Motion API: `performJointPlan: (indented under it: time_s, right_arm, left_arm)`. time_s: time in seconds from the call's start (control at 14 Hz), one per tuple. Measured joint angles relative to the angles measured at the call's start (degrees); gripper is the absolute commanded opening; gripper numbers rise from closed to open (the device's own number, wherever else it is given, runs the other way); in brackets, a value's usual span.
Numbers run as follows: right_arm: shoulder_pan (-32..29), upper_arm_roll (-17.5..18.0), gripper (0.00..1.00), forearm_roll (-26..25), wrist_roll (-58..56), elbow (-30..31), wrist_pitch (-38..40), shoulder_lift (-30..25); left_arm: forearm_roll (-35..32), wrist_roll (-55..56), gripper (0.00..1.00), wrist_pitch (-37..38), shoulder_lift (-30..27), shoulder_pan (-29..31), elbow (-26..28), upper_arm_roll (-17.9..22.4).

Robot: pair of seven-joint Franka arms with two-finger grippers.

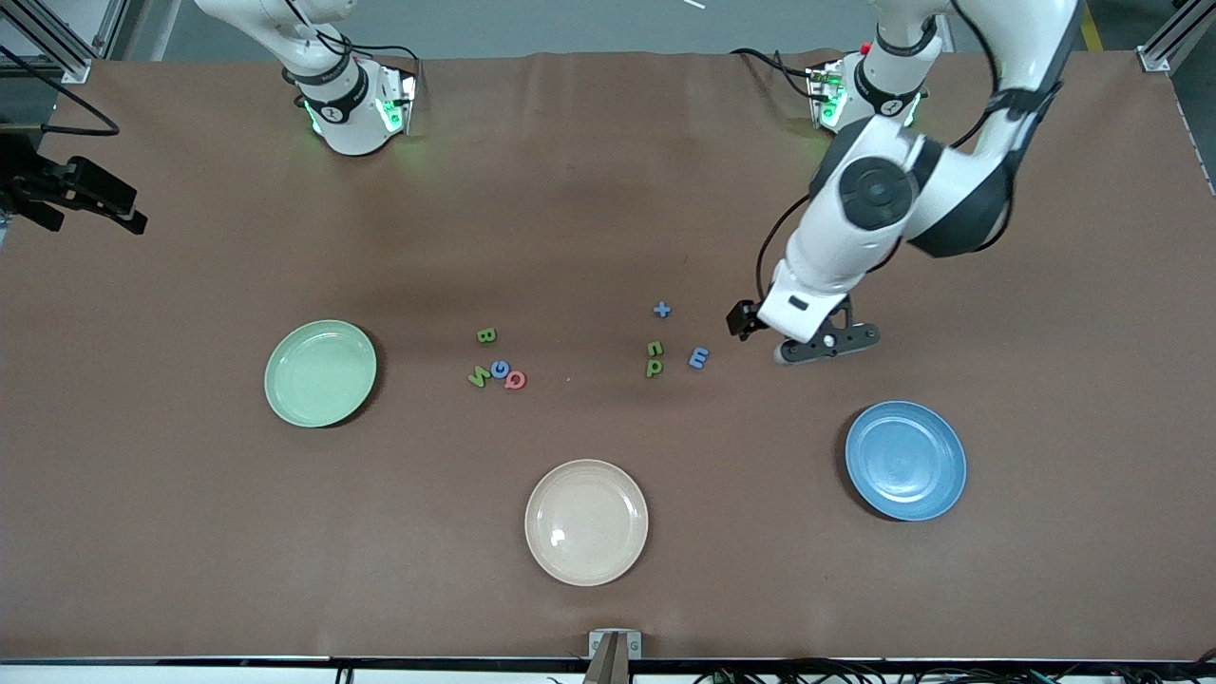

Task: Sort upper and lower case letters into plates
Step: 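Reach the left gripper to the blue E and grasp it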

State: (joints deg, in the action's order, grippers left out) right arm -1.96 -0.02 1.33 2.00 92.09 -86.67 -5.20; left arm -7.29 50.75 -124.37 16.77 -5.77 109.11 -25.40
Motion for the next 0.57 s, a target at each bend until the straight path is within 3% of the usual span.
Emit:
performJointPlan:
  time_s: [0.36, 0.57]
  right_arm:
    - [-0.06, -0.01, 1.00, 0.01, 0.00, -0.38, -0.06, 0.07]
    - [-0.06, 0.01, 1.00, 0.02, -0.02, 0.07, -1.32, 3.30]
  left_arm:
    - [-8.76, 26.75, 0.99, -9.24, 11.39, -3.55, 0.30, -0.03]
    - [-12.04, 38.51, 0.97, -12.49, 16.39, -4.14, 0.02, -0.04]
